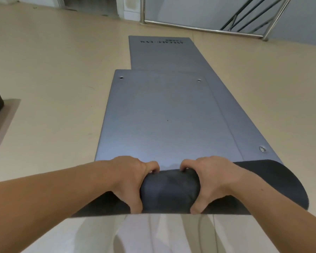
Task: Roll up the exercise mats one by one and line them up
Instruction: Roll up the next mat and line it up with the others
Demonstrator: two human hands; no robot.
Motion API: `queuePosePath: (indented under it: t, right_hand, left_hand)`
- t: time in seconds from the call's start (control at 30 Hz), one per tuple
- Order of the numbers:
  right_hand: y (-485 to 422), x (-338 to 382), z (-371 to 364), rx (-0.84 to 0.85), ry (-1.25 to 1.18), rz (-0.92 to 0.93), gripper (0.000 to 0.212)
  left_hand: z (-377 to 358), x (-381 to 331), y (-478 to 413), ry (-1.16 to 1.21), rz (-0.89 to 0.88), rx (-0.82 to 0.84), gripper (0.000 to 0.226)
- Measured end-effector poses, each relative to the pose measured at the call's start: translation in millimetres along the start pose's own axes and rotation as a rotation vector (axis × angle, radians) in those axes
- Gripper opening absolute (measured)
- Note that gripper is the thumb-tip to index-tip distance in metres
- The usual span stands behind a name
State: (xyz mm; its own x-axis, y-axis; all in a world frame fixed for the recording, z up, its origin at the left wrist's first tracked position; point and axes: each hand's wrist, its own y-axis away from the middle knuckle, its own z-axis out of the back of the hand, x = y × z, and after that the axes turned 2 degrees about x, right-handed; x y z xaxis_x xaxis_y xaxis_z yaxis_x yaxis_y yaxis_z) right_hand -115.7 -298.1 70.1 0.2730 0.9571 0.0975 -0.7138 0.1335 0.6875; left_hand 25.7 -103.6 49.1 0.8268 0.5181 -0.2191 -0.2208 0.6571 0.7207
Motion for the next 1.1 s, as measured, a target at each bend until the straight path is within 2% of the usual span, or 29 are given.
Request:
queuePosePath:
  t: [0.13,0.2,0.27,0.33,0.37,0.43,0.47,0.5,0.53,0.6,0.67,0.73,0.77,0.83,0.9,0.93,1.0,1.1]
  right_hand:
    - [-8.4,4.5,18.3,0.306,-0.148,-0.022,0.08]
    - [-23.1,8.9,19.9,0.374,-0.165,-0.026,0.08]
    - [-40.3,7.3,17.9,0.355,-0.155,-0.038,0.086]
    - [-54.6,1.6,19.8,0.235,-0.155,-0.071,0.094]
    - [-59.7,-1.0,22.3,0.125,-0.146,-0.092,0.099]
    - [-68.4,-1.6,29.3,-0.117,-0.112,-0.137,0.101]
    - [-72.0,-0.5,32.6,-0.215,-0.098,-0.164,0.096]
    - [-77.3,1.5,35.3,-0.288,-0.074,-0.192,0.09]
    - [-82.0,4.2,36.6,-0.339,-0.038,-0.218,0.082]
    - [-87.5,13.6,34.0,-0.412,0.062,-0.239,0.067]
    - [-87.1,25.2,26.2,-0.475,0.149,-0.2,0.048]
    - [-75.8,33.9,19.3,-0.462,0.116,-0.14,0.038]
    - [-66.9,35.8,17.2,-0.434,0.057,-0.116,0.043]
    - [-48.7,36.6,13.7,-0.336,0.012,-0.106,0.075]
    - [-40.5,33.8,2.7,-0.208,0.122,-0.154,0.112]
    - [-40.6,32.7,-5.6,-0.174,0.171,-0.177,0.124]
    - [-46.5,29.9,-21.5,-0.187,0.227,-0.189,0.135]
    - [-50.3,23.0,-25.7,-0.274,0.265,-0.159,0.131]
  left_hand:
    - [-1.5,6.5,6.5,0.247,0.029,0.274,0.091]
    - [-8.6,14.0,7.9,0.313,0.04,0.276,0.096]
    - [-12.9,22.1,10.1,0.311,0.054,0.179,0.103]
    - [-9.6,29.7,11.7,0.173,0.089,-0.002,0.11]
    - [-5.8,30.8,13.2,0.059,0.11,-0.11,0.103]
    - [-0.5,27.0,15.8,-0.119,0.121,-0.322,0.073]
    - [-0.4,19.9,17.0,-0.155,0.101,-0.382,0.061]
    - [-3.6,12.0,17.5,-0.162,0.077,-0.389,0.059]
    - [-9.4,2.5,16.9,-0.16,0.07,-0.351,0.068]
    - [-26.9,-12.7,10.1,-0.209,0.108,-0.23,0.106]
    - [-41.5,-15.4,-0.8,-0.281,0.181,-0.209,0.136]
    - [-49.1,-7.4,-12.9,-0.308,0.213,-0.266,0.143]
    - [-50.6,-2.6,-18.1,-0.313,0.215,-0.291,0.143]
    - [-51.2,4.8,-25.5,-0.323,0.211,-0.318,0.14]
    - [-49.1,10.0,-29.5,-0.299,0.202,-0.326,0.135]
    - [-45.9,12.8,-30.4,-0.284,0.191,-0.331,0.132]
    - [-37.7,17.5,-29.9,-0.25,0.154,-0.332,0.126]
    - [-24.0,18.6,-23.2,-0.239,0.125,-0.316,0.11]
